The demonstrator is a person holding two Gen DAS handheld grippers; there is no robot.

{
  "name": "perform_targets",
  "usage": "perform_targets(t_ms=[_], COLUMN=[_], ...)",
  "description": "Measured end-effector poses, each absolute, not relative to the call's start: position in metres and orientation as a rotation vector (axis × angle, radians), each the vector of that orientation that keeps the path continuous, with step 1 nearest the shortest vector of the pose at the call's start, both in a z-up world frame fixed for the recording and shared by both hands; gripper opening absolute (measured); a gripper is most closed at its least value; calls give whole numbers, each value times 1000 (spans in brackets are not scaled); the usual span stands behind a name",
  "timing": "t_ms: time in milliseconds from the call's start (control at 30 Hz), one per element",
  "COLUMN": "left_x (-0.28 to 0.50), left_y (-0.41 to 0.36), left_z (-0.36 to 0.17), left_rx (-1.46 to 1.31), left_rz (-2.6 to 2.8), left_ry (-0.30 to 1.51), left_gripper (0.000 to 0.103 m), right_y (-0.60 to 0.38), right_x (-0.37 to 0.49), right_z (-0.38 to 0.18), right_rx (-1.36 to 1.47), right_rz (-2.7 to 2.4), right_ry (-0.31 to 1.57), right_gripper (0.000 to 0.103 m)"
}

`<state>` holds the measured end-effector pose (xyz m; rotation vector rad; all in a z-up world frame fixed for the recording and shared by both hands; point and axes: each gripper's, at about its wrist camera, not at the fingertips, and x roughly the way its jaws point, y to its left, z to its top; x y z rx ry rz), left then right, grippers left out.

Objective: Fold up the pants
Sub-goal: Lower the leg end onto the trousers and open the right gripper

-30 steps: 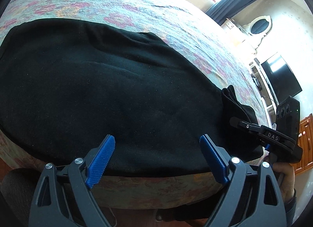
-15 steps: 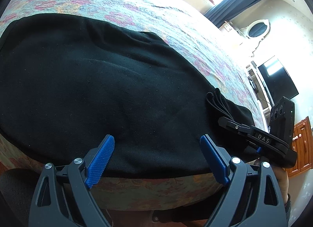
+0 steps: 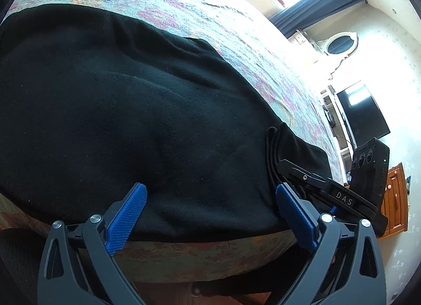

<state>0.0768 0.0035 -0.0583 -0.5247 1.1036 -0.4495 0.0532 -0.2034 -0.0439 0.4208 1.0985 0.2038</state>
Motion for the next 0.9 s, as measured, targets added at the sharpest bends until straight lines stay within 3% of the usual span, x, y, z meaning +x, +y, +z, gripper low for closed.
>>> perform_targets(t_ms=[300,467,900], left_x=[69,71,74], left_y=[-14,-7,4], left_z=[-58,-61,-57], left_rx=[-354,-401,-523], left_rz=[-441,-443,-449], left_ry=[1079,1077,1053], left_gripper=[98,98,98], right_y=[-183,-171,-162], right_x=[52,53,38], right_z=[-46,-44,-29], right_rx=[370,300,188], right_rz=[242,228,169], right_ry=[1099,1099,1029], right_gripper=[59,65,67])
